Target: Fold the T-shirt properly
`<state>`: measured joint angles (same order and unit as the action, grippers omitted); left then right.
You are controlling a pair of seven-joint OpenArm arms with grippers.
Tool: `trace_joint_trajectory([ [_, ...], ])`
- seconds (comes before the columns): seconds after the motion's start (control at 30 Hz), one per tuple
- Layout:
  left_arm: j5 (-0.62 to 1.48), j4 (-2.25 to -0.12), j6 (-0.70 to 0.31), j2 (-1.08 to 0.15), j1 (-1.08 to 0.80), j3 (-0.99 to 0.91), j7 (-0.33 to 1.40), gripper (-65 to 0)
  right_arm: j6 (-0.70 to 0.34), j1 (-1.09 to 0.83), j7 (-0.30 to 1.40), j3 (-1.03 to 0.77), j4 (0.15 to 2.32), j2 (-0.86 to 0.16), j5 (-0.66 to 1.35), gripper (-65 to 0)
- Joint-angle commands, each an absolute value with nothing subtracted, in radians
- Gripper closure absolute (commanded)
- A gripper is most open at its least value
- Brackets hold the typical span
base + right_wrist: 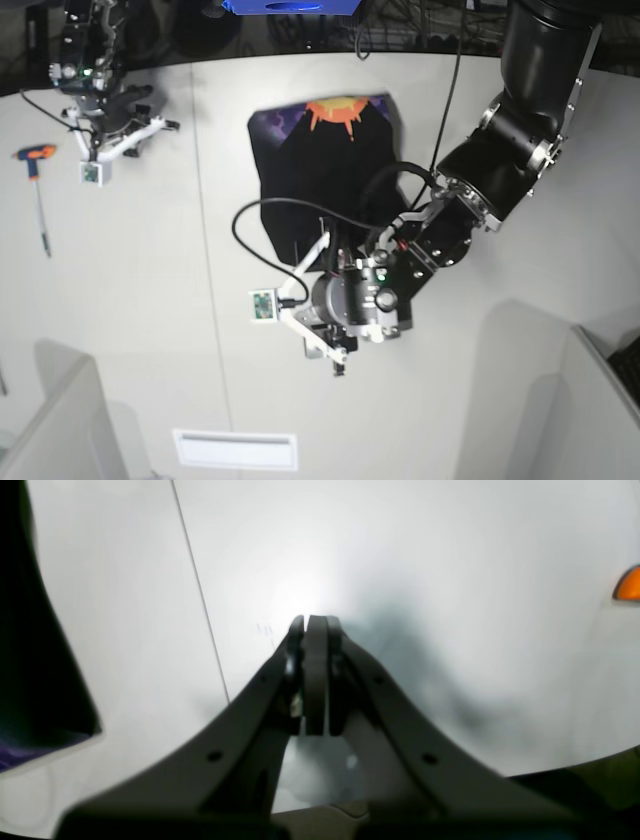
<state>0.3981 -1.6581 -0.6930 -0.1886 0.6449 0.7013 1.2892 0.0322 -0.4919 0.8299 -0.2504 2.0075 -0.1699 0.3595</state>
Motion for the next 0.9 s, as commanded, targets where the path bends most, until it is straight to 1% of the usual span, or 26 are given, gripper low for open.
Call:
trace_joint_trajectory([
  [0.0,0.435,-1.698,-0.698,-0.202,0.670,0.625,1.300,-33.2,0.031,-0.492,0.808,-0.254,2.025,-0.179,0.361,0.0],
  [0.03,0.489,-1.715,-0.698,-0.206,0.659,0.558,1.305,-25.0,0.030,-0.492,0.808,-0.254,2.025,-0.179,0.361,0.0],
  [0.07,0.541,-1.727,-0.698,-0.222,0.633,0.486,1.308,-13.7,0.030,-0.492,0.806,-0.254,2.025,-0.179,0.363,0.0],
  [0.1,0.584,-1.741,-0.698,-0.234,0.599,0.412,1.308,-0.7,0.028,-0.492,0.805,-0.252,2.025,-0.179,0.363,0.0],
  [0.2,0.634,-1.801,-0.698,-0.257,0.486,0.236,1.308,0.0,0.027,-0.490,0.805,-0.252,2.026,-0.179,0.363,0.0],
  [0.33,0.628,-1.969,-0.698,-0.334,0.219,-0.035,1.302,0.0,0.025,-0.495,0.802,-0.251,2.028,-0.179,0.363,0.0],
  [0.43,0.631,-1.985,-0.698,-0.369,0.021,-0.280,1.287,0.0,0.024,-0.521,0.780,-0.252,2.028,-0.183,0.363,0.0],
  [0.5,0.633,-1.988,-0.698,-0.377,-0.117,-0.398,1.219,0.0,0.002,-0.561,0.713,-0.249,2.028,-0.188,0.361,0.0],
  [0.6,0.631,-1.994,-0.698,-0.453,-0.335,-0.437,1.032,0.0,-0.082,-0.628,0.607,-0.259,2.031,-0.188,0.355,0.0],
  [0.67,0.630,-1.994,-0.698,-0.501,-0.484,-0.438,0.894,0.0,-0.085,-0.682,0.572,-0.260,2.034,-0.216,0.355,0.0],
  [0.77,0.608,-1.988,-0.698,-0.536,-0.674,-0.444,0.710,0.0,-0.085,-0.766,0.536,-0.262,2.034,-0.246,0.355,0.0],
  [0.8,0.567,-1.988,-0.698,-0.539,-0.722,-0.441,0.656,0.0,-0.085,-0.791,0.521,-0.262,2.034,-0.248,0.355,0.0],
  [0.87,0.406,-1.985,-0.698,-0.532,-0.797,-0.433,0.544,0.0,-0.085,-0.845,0.486,-0.262,2.034,-0.252,0.355,0.0],
])
